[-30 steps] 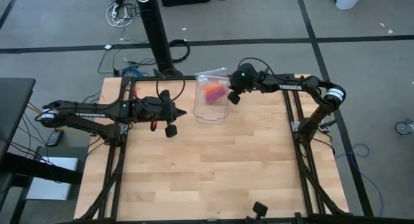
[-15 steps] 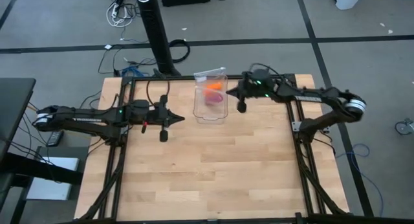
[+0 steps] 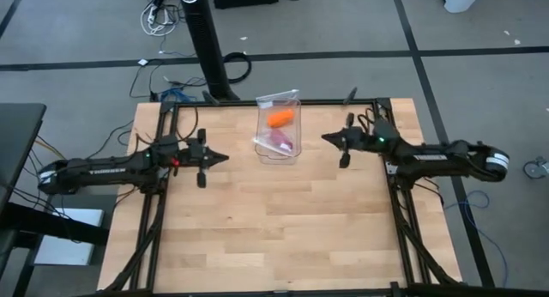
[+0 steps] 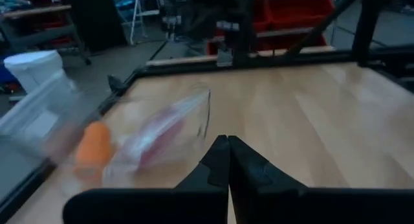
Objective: Roll bandage
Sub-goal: Return to Home Position
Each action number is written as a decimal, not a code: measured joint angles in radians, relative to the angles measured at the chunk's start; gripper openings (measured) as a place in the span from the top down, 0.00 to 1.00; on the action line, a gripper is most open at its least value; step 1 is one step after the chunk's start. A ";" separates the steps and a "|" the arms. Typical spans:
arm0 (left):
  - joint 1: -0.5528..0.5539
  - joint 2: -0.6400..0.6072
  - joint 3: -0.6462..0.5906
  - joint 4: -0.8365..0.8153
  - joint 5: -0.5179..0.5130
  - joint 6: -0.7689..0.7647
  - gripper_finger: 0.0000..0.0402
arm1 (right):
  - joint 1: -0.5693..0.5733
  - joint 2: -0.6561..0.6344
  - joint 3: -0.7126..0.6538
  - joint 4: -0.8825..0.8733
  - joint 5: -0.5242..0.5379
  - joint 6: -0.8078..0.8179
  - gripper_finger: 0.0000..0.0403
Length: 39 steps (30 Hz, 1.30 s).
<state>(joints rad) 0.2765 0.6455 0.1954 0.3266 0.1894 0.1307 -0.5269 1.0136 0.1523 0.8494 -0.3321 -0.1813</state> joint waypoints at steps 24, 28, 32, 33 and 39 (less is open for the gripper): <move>0.012 -0.646 -0.122 -0.422 -0.171 -0.085 0.98 | 0.533 -0.510 -0.142 -0.362 0.567 0.061 1.00; 0.012 -0.646 -0.122 -0.456 -0.186 -0.086 0.98 | 0.524 -0.689 -0.143 -0.514 0.574 0.073 1.00; 0.012 -0.645 -0.139 -0.444 -0.148 -0.110 0.98 | 0.495 -0.871 -0.143 -0.711 0.571 0.105 1.00; 0.011 -0.645 -0.140 -0.438 -0.144 -0.113 0.98 | 0.486 -0.912 -0.143 -0.766 0.570 0.128 1.00; 0.012 -0.645 -0.141 -0.439 -0.242 -0.106 0.98 | 0.418 -0.978 -0.127 -0.848 0.527 0.116 1.00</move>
<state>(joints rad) 0.2883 0.0002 0.0540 -0.1128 -0.0522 0.0247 -0.1089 0.0356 0.0254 0.0018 0.1953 -0.0653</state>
